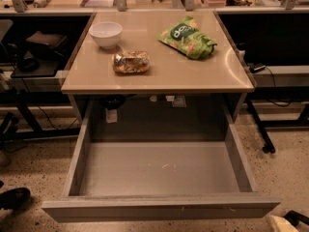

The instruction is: Close top drawer

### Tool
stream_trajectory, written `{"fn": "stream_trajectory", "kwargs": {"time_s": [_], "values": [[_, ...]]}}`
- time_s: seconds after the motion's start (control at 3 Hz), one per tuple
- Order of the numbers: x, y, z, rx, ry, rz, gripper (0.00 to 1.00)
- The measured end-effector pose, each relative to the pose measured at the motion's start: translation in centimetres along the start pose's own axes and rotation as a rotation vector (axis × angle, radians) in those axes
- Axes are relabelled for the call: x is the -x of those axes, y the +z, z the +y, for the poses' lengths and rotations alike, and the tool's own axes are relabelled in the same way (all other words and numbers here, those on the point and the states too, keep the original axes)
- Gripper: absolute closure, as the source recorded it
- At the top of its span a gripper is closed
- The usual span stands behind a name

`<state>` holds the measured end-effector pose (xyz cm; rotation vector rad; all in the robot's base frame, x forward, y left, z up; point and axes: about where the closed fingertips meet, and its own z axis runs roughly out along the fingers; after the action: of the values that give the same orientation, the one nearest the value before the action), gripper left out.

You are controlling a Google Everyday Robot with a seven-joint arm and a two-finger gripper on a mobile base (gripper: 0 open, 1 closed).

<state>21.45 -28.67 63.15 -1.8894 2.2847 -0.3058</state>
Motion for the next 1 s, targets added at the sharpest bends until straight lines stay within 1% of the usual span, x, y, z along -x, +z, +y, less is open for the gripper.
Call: {"fn": "stream_trajectory", "kwargs": {"time_s": [0.33,0.67,1.0], "values": [[1.5,-0.6,-3.4,-0.004,-0.098,0.095,0.00],[2.0,-0.9,-4.8,0.002,-0.124,0.122,0.00],[3.0,-0.4,-6.8,0.045,-0.148,0.163,0.00]]}}
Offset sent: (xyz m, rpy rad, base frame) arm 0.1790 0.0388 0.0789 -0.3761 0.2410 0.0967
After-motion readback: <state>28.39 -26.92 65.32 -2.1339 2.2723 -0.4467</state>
